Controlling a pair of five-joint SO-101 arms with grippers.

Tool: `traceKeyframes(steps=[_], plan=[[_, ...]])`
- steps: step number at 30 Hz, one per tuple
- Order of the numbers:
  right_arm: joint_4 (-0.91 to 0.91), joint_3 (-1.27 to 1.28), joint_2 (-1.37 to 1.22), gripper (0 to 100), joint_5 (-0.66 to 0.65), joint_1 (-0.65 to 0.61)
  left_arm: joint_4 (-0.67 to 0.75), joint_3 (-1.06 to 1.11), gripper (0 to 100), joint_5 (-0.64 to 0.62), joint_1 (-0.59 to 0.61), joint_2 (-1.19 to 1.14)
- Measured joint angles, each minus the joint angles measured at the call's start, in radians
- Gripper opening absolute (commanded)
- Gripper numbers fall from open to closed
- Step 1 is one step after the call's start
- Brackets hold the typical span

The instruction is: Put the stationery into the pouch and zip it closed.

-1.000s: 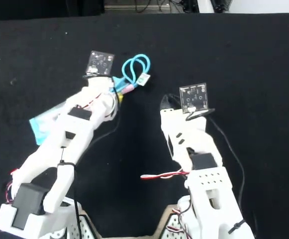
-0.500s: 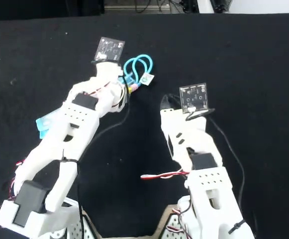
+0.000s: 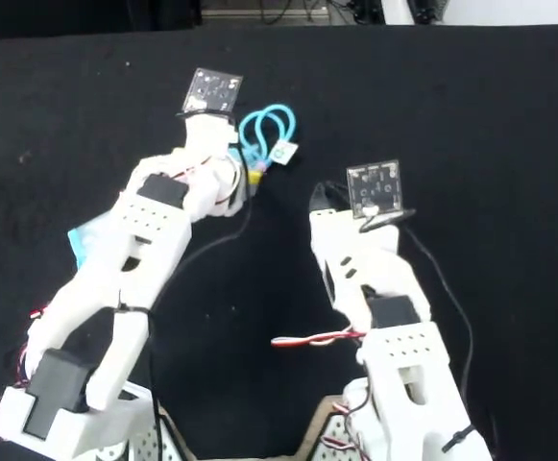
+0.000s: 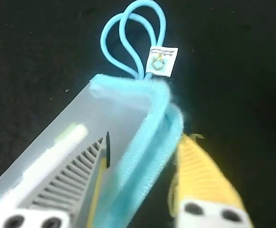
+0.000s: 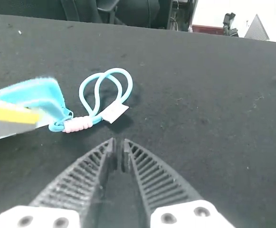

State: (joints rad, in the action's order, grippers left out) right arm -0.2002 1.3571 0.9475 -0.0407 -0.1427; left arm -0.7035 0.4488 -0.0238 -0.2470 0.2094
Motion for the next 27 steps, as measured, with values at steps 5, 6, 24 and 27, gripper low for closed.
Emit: traceKeyframes(steps=[5, 6, 24, 27], plan=[[0.000, 0.000, 0.000, 1.8, 0.000, 0.000, 0.000, 0.000, 26, -0.002, -0.006, 0.000], [0.000, 0.000, 0.000, 1.8, 0.000, 0.000, 0.000, 0.000, 25, -0.002, -0.003, 0.000], [0.000, 0.000, 0.000, 1.8, 0.000, 0.000, -0.222, -0.037, 17, -0.002, 0.193, 0.138], [0.000, 0.000, 0.000, 1.8, 0.000, 0.000, -0.227, 0.043, 6, -0.002, 0.316, 0.144]])
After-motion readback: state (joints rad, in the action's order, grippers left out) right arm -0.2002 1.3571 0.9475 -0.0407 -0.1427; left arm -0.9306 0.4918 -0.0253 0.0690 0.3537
